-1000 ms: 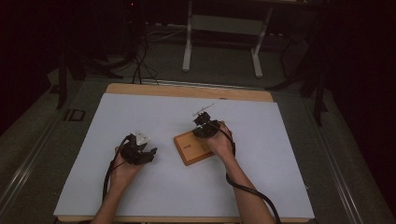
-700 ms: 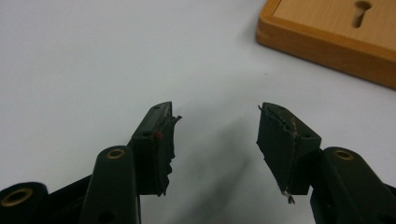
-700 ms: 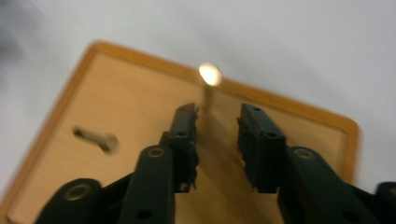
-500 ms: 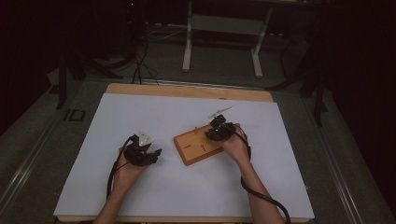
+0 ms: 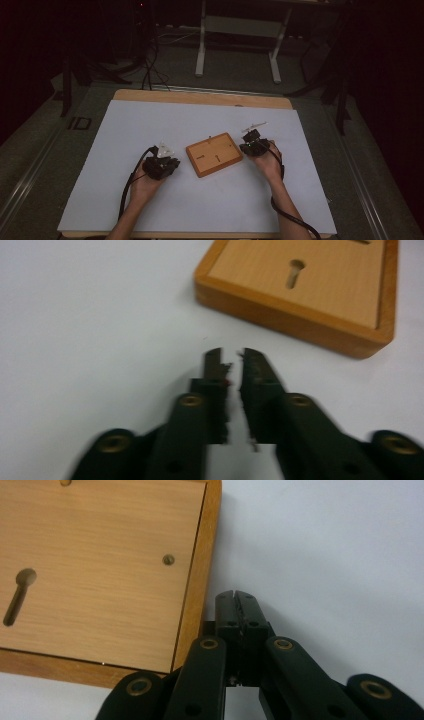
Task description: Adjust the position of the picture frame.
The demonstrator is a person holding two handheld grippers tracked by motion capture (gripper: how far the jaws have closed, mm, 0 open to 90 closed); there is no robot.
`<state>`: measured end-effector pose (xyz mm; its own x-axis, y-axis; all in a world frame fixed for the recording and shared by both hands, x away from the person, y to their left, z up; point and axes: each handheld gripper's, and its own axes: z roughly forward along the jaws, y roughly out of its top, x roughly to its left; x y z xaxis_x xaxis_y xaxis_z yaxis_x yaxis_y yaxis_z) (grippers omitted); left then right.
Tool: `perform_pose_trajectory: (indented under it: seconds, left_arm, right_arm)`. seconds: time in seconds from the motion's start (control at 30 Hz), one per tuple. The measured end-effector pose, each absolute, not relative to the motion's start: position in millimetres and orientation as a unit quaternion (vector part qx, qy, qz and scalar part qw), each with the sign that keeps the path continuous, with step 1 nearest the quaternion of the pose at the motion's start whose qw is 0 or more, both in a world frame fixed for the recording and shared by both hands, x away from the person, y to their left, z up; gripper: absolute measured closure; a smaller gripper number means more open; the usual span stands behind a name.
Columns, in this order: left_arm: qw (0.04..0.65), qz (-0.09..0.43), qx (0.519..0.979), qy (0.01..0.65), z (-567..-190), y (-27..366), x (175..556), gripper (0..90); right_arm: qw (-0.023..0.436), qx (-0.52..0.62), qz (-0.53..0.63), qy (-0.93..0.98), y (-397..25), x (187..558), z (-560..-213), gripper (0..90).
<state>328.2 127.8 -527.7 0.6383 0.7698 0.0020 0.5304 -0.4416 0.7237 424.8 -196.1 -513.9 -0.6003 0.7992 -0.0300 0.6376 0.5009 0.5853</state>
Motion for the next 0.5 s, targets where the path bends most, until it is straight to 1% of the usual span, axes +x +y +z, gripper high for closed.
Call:
perform_pose_trajectory:
  seconds: [0.23,0.43,0.5]
  left_arm:
    - [0.341,0.163,0.842,0.386,-536,109,336,90.0]
    - [0.344,0.158,0.841,0.386,-536,106,339,90.0]
    - [0.344,0.159,0.841,0.386,-536,106,339,89.9]
  right_arm:
    - [0.130,0.416,0.277,0.856,-197,422,-518,90.0]
    - [0.127,0.410,0.277,0.859,-201,417,-518,90.0]
    - [0.116,0.403,0.283,0.862,-202,412,-519,90.0]
